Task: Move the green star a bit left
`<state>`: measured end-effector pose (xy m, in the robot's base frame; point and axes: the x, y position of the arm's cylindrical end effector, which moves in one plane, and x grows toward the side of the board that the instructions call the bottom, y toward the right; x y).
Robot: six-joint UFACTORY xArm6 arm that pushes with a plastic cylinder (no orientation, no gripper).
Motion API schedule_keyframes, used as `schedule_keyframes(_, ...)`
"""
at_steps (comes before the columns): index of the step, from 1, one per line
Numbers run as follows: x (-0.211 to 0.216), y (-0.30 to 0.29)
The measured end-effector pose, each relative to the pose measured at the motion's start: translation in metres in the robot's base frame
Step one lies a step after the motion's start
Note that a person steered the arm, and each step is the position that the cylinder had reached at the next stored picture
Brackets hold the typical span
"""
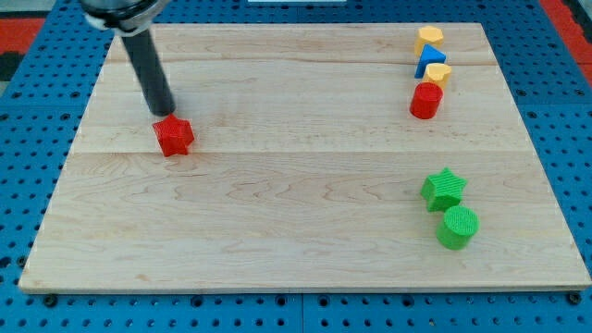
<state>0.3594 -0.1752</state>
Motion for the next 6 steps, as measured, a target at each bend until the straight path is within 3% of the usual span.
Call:
schedule_keyframes(1, 0.002, -0.003)
schedule_keyframes(2, 0.029, 0.076)
schedule_keyframes(3, 0.045, 0.221)
schedule_keyframes(4, 0.096, 0.367)
schedule_keyframes(5, 0.142, 0.433)
schedule_keyframes(6, 0.148, 0.402)
